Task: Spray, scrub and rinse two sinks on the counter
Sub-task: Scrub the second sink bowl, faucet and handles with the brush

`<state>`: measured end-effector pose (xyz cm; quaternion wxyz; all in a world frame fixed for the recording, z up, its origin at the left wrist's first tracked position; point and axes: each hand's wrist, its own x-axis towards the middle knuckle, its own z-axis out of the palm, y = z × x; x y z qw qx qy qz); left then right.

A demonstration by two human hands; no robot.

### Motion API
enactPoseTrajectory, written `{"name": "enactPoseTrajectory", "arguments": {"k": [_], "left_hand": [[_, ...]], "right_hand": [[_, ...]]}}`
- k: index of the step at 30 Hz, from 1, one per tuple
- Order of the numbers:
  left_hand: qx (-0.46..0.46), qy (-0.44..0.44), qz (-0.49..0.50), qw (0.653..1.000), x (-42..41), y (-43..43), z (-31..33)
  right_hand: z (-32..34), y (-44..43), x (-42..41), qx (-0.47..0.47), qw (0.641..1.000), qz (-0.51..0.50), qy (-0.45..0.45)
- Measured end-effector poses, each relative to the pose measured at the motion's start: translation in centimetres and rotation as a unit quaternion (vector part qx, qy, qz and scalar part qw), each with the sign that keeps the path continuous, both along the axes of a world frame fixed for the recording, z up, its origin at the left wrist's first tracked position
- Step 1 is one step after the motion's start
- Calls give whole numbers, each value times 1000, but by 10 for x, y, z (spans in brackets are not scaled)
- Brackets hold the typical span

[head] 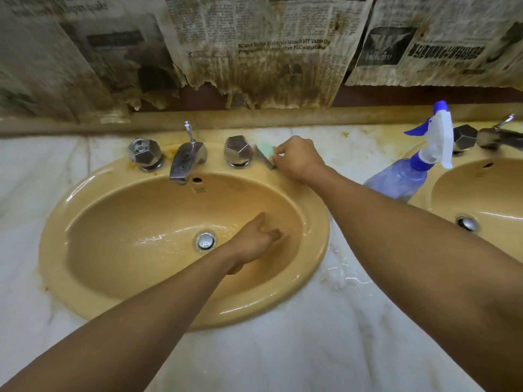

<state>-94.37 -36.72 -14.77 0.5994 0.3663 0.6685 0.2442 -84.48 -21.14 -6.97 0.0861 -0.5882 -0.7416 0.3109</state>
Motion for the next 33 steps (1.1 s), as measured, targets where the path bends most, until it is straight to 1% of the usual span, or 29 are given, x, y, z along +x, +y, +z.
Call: {"name": "enactPoseTrajectory", "arguments": {"k": [1, 2, 4, 5, 6, 7, 8, 9, 10, 12, 14, 15, 17, 19, 21, 23, 25, 27, 31, 33], "left_hand": [[30, 53, 26, 998, -9, -1, 4], [73, 129, 40, 988, -19, -1, 9], [182, 276, 34, 943, -41, 1, 24], [234, 325, 31, 916, -53, 1, 34], [273, 356, 36, 893, -64, 1, 43], [303, 373, 45, 876, -75, 1, 53], [328, 386, 44, 861, -84, 1, 61], [352, 406, 23, 843, -91, 0, 66], [377, 435, -15, 818, -93, -1, 71], [424, 475, -91, 766, -95, -1, 79], [435, 492, -111, 746, -97, 8, 90], [427, 507, -111, 740, -100, 15, 95], [366, 546, -113, 745, -112, 32, 98], [280, 570, -117, 764, -125, 45, 95], [225, 555, -123, 791, -133, 51, 87], [214, 533, -127, 809, -136, 53, 81], [217, 521, -127, 816, -137, 54, 79], [224, 514, -127, 818, -138, 53, 78], [252, 507, -136, 813, -142, 46, 72], [260, 507, -134, 811, -143, 45, 70]], "right_hand": [[-1, 3, -10, -5, 1000, 0, 5], [-1, 5, -19, -14, 1000, -5, 8], [1, 5, -24, -46, 999, -18, 2], [3, 4, -21, -72, 997, -21, -6], [4, 5, -17, -105, 994, -35, -6], [4, 6, -13, -141, 988, -58, 16], [5, 6, -12, -172, 980, -80, 54], [6, 8, -13, -183, 975, -92, 87], [7, 10, -16, -177, 973, -101, 113], [12, 17, -26, -134, 971, -118, 157], [24, 21, -35, -88, 976, -95, 173], [30, 21, -37, -59, 985, -58, 154], [36, 18, -38, -3, 997, 32, 76], [41, 17, -34, 38, 995, 95, 10], [45, 18, -29, 46, 989, 138, -20], [47, 18, -32, 60, 987, 147, -38], [47, 19, -42, 76, 988, 129, -35], [49, 16, -51, 77, 988, 128, -34], [53, 4, -41, 70, 973, 202, -92], [53, 3, -33, 83, 973, 195, -93]]}}
